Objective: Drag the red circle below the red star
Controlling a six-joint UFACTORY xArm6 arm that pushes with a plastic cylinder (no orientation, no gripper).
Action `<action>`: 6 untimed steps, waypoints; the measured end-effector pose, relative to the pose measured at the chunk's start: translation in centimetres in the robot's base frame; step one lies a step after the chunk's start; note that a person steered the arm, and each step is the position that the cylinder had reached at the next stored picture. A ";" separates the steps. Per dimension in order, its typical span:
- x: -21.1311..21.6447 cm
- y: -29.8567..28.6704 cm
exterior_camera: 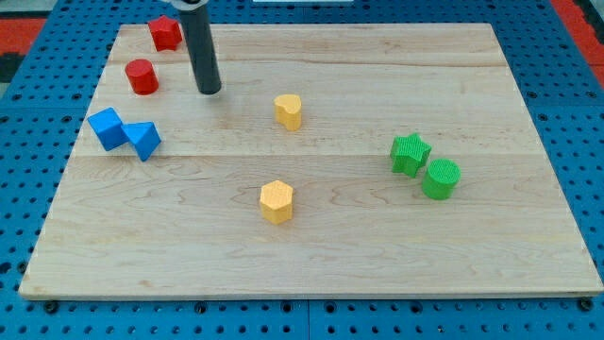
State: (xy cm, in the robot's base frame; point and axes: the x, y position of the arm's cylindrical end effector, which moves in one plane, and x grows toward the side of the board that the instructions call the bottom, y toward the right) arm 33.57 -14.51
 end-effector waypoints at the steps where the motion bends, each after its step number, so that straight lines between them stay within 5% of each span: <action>1: 1.1 -9.1; 3: -8.0 -7.8; 4: -2.4 -7.6; 5: -2.7 -2.1; 6: -5.7 -4.9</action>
